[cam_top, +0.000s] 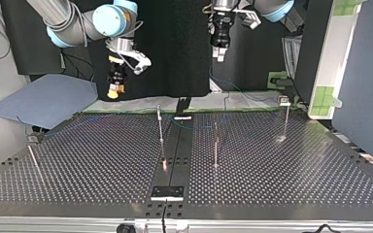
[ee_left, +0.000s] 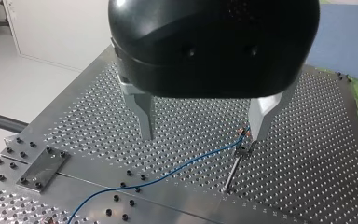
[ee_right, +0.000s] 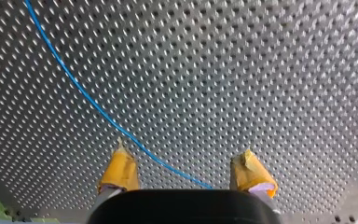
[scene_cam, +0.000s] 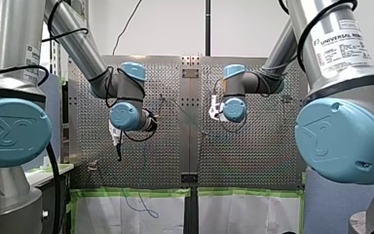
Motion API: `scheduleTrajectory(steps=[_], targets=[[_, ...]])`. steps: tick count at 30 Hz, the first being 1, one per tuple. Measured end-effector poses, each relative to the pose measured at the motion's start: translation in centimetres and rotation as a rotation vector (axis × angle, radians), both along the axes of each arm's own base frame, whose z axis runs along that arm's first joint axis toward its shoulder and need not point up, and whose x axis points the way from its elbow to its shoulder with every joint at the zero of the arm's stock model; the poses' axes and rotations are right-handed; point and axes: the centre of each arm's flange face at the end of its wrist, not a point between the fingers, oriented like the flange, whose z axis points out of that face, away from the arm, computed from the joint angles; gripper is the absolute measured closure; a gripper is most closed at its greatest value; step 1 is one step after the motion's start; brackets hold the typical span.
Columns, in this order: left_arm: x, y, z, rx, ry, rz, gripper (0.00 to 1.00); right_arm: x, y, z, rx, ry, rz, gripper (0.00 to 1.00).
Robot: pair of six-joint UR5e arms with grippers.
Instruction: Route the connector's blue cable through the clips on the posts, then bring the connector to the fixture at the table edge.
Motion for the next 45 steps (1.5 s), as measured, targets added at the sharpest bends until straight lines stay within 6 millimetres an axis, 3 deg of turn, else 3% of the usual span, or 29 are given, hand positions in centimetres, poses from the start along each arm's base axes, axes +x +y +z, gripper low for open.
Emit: scheduleTrajectory(steps=[15, 45], targets=[[0.5, 0.3, 0.2, -0.017, -0.027, 0.035, 0.0, 4.2, 4.9, -0.1, 0.002, 0.029, 0.122, 0.01], [0.6, 0.3, 0.2, -0.017, -0.028, 0.037, 0.0, 4.4, 5.2, -0.1, 0.002, 0.031, 0.129, 0.01]])
